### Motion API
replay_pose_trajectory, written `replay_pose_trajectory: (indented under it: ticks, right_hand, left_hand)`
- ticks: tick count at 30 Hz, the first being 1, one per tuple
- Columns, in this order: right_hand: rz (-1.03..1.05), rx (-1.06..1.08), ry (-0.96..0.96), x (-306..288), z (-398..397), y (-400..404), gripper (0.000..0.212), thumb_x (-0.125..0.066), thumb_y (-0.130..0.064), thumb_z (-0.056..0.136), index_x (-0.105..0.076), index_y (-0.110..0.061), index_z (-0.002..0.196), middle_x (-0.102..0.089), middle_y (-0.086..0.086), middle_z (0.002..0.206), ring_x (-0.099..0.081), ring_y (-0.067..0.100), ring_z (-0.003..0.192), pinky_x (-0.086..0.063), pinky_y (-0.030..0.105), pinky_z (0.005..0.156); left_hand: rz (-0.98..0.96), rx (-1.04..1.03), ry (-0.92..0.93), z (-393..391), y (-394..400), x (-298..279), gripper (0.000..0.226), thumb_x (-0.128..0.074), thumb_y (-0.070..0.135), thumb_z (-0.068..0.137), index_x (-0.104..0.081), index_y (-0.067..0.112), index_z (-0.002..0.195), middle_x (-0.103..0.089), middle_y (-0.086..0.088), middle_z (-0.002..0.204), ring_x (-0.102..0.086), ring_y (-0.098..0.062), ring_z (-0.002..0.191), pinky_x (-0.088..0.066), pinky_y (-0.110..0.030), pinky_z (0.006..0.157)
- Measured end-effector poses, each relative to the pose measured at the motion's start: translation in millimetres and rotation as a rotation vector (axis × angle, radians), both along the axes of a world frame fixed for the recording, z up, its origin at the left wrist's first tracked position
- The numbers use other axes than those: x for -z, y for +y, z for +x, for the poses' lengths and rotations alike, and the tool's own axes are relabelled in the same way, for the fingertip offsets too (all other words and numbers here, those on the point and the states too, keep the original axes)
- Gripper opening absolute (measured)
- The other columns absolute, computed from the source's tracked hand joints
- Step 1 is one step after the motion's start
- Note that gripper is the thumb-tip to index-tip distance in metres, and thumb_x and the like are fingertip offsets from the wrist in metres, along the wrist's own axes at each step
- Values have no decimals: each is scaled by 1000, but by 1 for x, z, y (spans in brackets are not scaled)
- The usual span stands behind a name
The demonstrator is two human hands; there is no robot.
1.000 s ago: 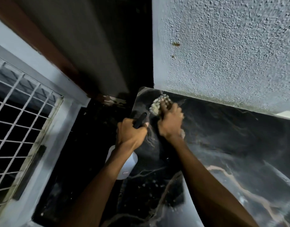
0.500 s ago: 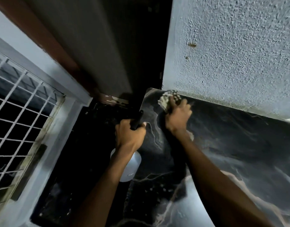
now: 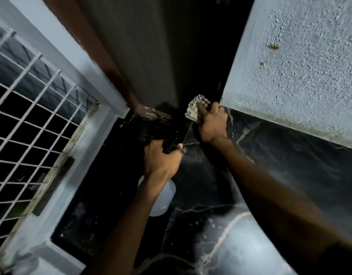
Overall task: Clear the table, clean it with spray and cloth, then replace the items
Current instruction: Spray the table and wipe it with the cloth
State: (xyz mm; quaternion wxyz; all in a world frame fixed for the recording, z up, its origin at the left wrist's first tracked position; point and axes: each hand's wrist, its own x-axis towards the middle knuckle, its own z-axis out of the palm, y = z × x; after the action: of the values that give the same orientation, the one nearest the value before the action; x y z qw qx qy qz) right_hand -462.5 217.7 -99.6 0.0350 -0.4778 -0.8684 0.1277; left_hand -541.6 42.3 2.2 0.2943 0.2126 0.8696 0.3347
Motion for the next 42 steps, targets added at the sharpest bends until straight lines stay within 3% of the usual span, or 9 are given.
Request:
replay_pose_trajectory:
  ticks: [6,9,13,16,24,26,29,34,42]
  right_hand:
    - [-186,-369,92,9,61,-148,60,-56,-42,90,-44,-31,148,-45,16,126,-43,31,102,-35,38,80]
    - [-165,-525,182,-2,86,-146,51,-43,-42,95,-44,-39,146,-49,10,112,-42,27,93,-33,37,75]
    - [-15,-198,177,-1,74,-58,56,-41,-37,85,-63,-18,133,-52,23,105,-49,40,86,-44,44,73]
    - [-21,34,68,-3,59,-42,59,-56,-27,90,-46,-33,148,-45,24,123,-46,42,101,-38,44,85]
    - [-150,-414,210,4,96,-256,55,-67,-32,85,-57,-32,139,-42,13,115,-44,30,92,-31,38,73]
    - [-212,-537,154,6,108,-247,50,-57,-30,89,-57,-26,139,-45,13,111,-42,29,92,-32,39,75]
    - [-119,-366,115,3,108,-171,30,-49,-34,94,-60,-20,118,-54,18,102,-51,36,85,-46,46,74]
    - [-24,-47,11,-18,84,-104,71,-32,-44,79,-49,-32,146,-45,27,121,-47,45,100,-40,48,81]
    - [-80,-354,149,4,127,-126,42,-53,-30,95,-62,-34,136,-47,15,98,-44,36,80,-43,41,69]
  left_hand:
    - [-32,5,-2,1,-11,-1,22,-70,34,78,-73,14,70,-72,-4,71,-70,-27,74,-61,-44,75]
    - [-45,-2,-7,3,-19,1,27,-69,40,79,-73,15,69,-73,-5,73,-70,-27,74,-61,-42,74]
    - [-66,4,26,7,-36,3,28,-68,33,85,-71,12,66,-71,-8,69,-67,-29,64,-61,-45,67]
    - [-56,0,11,12,-49,-1,30,-69,33,85,-71,10,66,-71,-8,69,-67,-27,67,-61,-43,72]
    - [-74,-56,-22,12,-80,-11,30,-69,40,81,-75,11,75,-74,-6,75,-70,-24,74,-61,-44,79]
    - [-76,-79,-22,12,-89,-12,31,-69,42,80,-76,12,76,-74,-6,76,-70,-25,76,-61,-44,80]
    - [-84,-99,-18,14,-106,-11,27,-71,38,83,-75,13,75,-74,-7,79,-70,-25,76,-59,-38,78]
    - [-134,-73,-18,23,-137,-3,43,-63,61,72,-73,19,77,-72,-12,89,-70,-28,81,-60,-40,82]
    - [-349,152,-16,50,-205,-9,47,-72,57,74,-76,12,86,-72,-11,84,-71,-32,85,-61,-41,76]
